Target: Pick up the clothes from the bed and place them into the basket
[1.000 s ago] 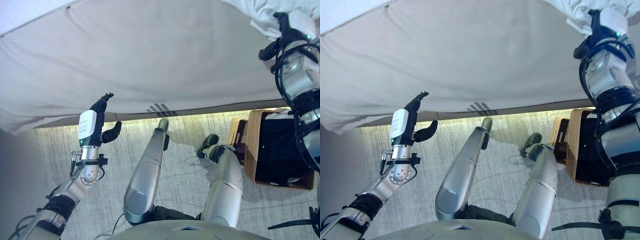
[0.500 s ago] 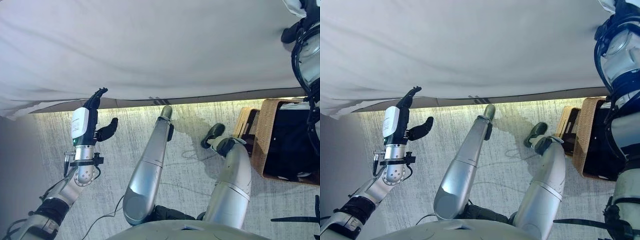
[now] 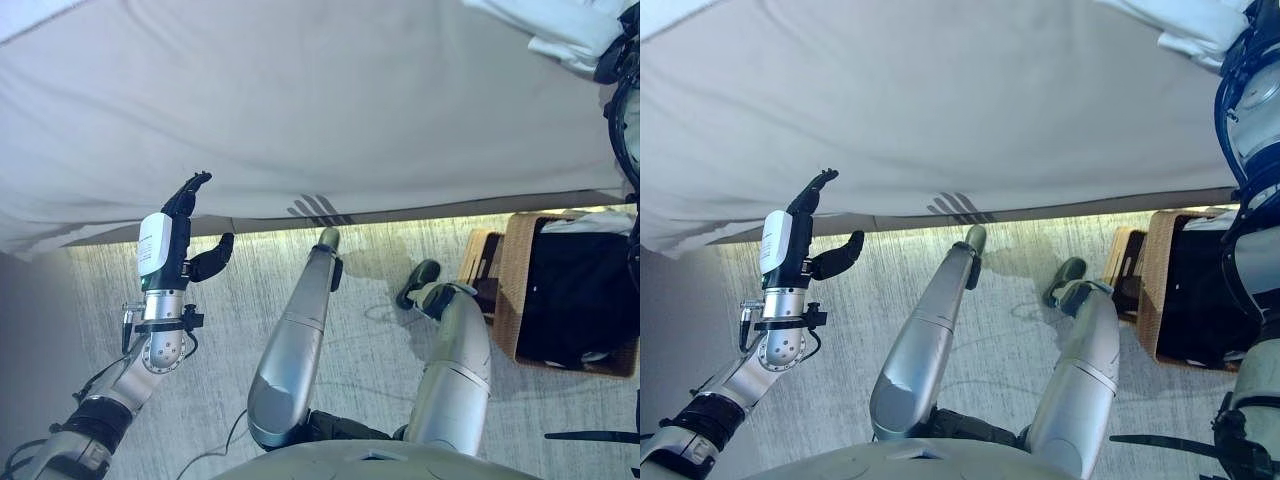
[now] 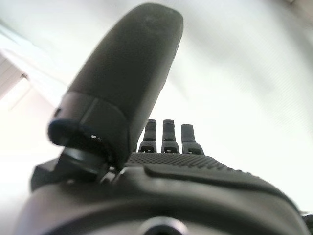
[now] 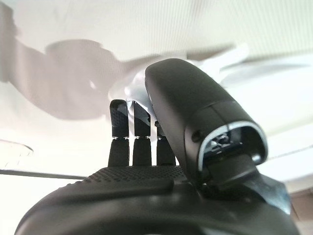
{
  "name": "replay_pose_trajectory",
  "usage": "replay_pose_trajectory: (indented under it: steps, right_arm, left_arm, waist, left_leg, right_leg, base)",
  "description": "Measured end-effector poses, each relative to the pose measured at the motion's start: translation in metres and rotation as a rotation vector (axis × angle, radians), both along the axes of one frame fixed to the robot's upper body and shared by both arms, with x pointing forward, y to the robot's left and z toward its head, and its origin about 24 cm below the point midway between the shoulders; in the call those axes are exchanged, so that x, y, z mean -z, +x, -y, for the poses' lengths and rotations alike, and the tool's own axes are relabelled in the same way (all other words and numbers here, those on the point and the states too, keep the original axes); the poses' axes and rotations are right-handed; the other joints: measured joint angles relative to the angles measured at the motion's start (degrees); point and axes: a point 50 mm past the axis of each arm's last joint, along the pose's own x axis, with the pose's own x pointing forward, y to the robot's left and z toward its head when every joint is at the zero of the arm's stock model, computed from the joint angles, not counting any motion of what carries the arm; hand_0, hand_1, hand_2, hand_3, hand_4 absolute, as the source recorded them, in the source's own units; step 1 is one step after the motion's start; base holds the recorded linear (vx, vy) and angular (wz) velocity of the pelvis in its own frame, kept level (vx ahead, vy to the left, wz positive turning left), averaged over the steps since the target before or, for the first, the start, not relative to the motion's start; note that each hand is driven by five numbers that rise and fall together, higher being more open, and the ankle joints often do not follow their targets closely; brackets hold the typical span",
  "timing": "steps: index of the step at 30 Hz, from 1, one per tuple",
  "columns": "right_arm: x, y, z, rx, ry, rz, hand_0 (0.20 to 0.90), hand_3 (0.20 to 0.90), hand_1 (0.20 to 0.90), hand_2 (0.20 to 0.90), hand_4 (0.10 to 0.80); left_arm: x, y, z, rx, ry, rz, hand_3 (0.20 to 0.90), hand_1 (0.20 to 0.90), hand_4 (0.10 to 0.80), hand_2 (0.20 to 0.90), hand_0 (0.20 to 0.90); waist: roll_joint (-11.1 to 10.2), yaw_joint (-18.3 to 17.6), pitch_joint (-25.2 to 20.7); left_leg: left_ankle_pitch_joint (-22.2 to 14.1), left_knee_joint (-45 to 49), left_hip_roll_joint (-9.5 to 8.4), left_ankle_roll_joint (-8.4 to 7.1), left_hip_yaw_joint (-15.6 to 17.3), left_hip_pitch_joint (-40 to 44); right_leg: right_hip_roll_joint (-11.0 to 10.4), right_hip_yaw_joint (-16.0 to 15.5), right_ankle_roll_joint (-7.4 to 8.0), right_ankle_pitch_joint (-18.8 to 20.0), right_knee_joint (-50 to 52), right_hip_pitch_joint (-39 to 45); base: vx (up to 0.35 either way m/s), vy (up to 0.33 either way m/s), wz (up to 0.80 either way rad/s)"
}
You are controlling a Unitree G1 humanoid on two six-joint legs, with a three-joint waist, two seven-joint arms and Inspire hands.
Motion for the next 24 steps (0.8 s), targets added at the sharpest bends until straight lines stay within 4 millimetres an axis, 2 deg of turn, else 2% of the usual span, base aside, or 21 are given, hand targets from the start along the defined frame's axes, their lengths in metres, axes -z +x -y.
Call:
replay_pose_trajectory:
  steps: [5, 7, 11, 15, 16, 20, 24]
  right_arm:
    - [0.002, -0.004, 0.008, 0.009, 0.006, -0.021, 0.300, 0.200, 0.300, 0.300, 0.100]
    - [0.007, -0.005, 0.010, 0.004, 0.002, -0.038, 0.300, 0.200, 0.300, 0.300, 0.100]
    - [0.017, -0.005, 0.013, -0.024, 0.008, -0.080, 0.300, 0.200, 0.300, 0.300, 0.100]
    - [0.010, -0.011, 0.019, -0.044, -0.012, -0.072, 0.300, 0.200, 0.300, 0.300, 0.100]
    - [0.005, -0.012, 0.018, -0.062, -0.025, -0.060, 0.300, 0.200, 0.300, 0.300, 0.100]
    - [-0.011, -0.013, 0.007, -0.155, -0.050, 0.004, 0.300, 0.200, 0.300, 0.300, 0.100]
    - [-0.017, -0.013, 0.003, -0.192, -0.052, 0.020, 0.300, 0.200, 0.300, 0.300, 0.100]
  left_arm:
    - [0.004, -0.002, 0.000, 0.014, 0.004, -0.040, 0.900, 0.900, 0.800, 0.900, 0.900]
    - [0.007, -0.003, -0.001, 0.016, 0.009, -0.059, 0.900, 0.900, 0.800, 0.900, 0.900]
    - [0.013, -0.004, -0.002, 0.017, 0.018, -0.091, 0.900, 0.900, 0.800, 0.900, 0.900]
    - [0.011, 0.001, 0.000, 0.048, 0.035, -0.108, 0.900, 0.900, 0.800, 0.900, 0.900]
    - [0.011, 0.002, 0.001, 0.052, 0.041, -0.114, 0.900, 0.900, 0.800, 0.900, 0.900]
    - [0.011, 0.006, 0.000, 0.056, 0.075, -0.146, 0.900, 0.900, 0.800, 0.900, 0.900]
    - [0.015, 0.008, -0.004, 0.028, 0.097, -0.193, 0.900, 0.900, 0.800, 0.900, 0.900]
  waist:
    - [0.0, -0.6, 0.0]
    - [-0.1, -0.9, 0.0]
    - [-0.2, -1.1, 0.0]
    - [-0.6, -1.8, -0.2]
    - [-0.8, -2.3, -0.3]
    - [-2.1, -3.5, -0.9]
    - [-4.8, -5.7, -4.9]
  left_leg:
    - [0.6, -4.9, -0.05, 0.15, 0.4, 7.6]
    - [1.0, -7.1, -0.02, 0.09, 0.4, 10.5]
    - [2.5, -12.1, 0.45, -0.32, 0.6, 16.9]
    - [3.4, -17.4, 1.13, -0.02, 1.3, 23.6]
    - [3.8, -19.0, 1.30, 0.00, 1.7, 25.5]
    - [5.4, -26.6, 2.16, -0.26, 3.9, 34.1]
    - [7.2, -33.7, 2.88, -0.67, 5.5, 39.3]
  right_leg:
    - [0.1, -0.5, 0.27, 0.2, -3.9, 7.0]
    - [0.2, -0.8, 1.00, 0.7, -5.4, 9.6]
    - [1.0, -1.3, 1.36, 2.0, -10.0, 15.5]
    - [2.0, -1.8, 1.57, 2.7, -14.9, 21.7]
    - [2.3, -1.8, 2.04, 3.0, -16.3, 23.3]
    - [4.0, -0.6, 3.08, 5.1, -22.6, 30.1]
    - [5.2, -0.4, 3.77, 7.2, -28.3, 33.9]
  base:
    - [0.000, 0.018, -0.01]
    - [-0.001, 0.042, -0.03]
    - [0.029, 0.039, -0.05]
    - [0.089, 0.053, -0.09]
    - [0.123, 0.055, -0.17]
    - [0.122, 0.051, -0.30]
    - [0.087, 0.060, -0.20]
